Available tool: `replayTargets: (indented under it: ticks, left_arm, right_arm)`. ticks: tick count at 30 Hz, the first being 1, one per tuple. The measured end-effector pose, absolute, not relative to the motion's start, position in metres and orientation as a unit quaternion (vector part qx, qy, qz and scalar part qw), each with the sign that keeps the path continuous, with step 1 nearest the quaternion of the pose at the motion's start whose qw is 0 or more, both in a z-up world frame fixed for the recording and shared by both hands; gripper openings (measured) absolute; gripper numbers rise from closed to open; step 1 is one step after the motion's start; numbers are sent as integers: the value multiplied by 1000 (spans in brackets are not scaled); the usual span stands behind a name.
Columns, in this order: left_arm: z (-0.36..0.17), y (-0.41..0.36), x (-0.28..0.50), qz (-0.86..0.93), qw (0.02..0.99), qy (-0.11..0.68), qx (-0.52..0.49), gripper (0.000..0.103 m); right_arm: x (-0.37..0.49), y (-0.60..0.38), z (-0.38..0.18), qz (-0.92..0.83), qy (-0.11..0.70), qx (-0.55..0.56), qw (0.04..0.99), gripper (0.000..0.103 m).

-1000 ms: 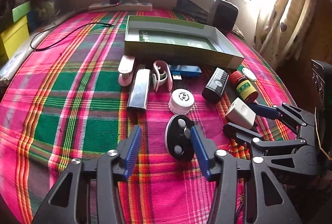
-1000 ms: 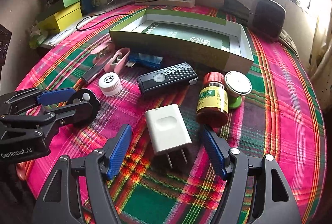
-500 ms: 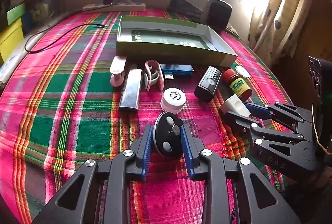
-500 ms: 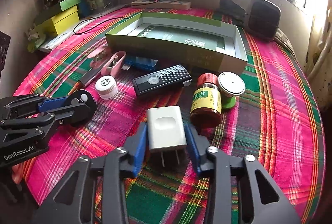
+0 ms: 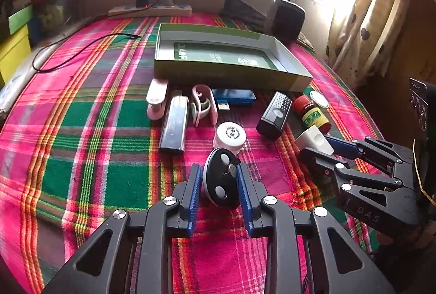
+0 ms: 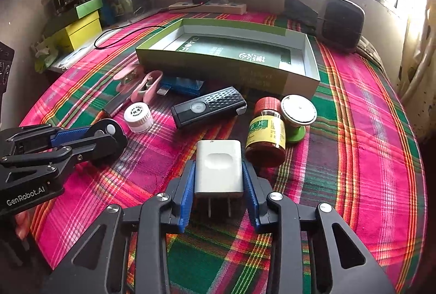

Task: Organize rigid objects
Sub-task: 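Grasp the black round key fob with the left tool while the right tool grasps the white USB charger, then carry the key fob with the left tool while the right tool carries the charger into the green box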

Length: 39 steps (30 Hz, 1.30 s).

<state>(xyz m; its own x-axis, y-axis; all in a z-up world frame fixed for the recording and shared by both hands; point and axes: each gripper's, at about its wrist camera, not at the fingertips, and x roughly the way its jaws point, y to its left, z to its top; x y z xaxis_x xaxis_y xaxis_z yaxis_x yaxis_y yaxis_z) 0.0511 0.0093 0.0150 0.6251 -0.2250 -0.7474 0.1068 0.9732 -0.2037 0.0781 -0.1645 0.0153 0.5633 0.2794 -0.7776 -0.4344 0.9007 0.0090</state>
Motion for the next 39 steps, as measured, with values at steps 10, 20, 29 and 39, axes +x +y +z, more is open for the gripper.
replayTargets:
  ticks: [10,20,29,39]
  left_arm:
    - [35,15,66,-99,905,409,-65,25]
    - [64,20,100,-109,914,387,-60,25]
    - [73,24,151,-106,914,388,-49,25]
    - [57,26,198,-102,904,412,-46,25]
  right_arm:
    - [86,-166,35,203,405,-87,887,35]
    - [107,-170,58,197,391,-79,895,35]
    - [146,-175,76,186,387,-78,900,35]
    - [201,-179,70,178,413,-67,891,35]
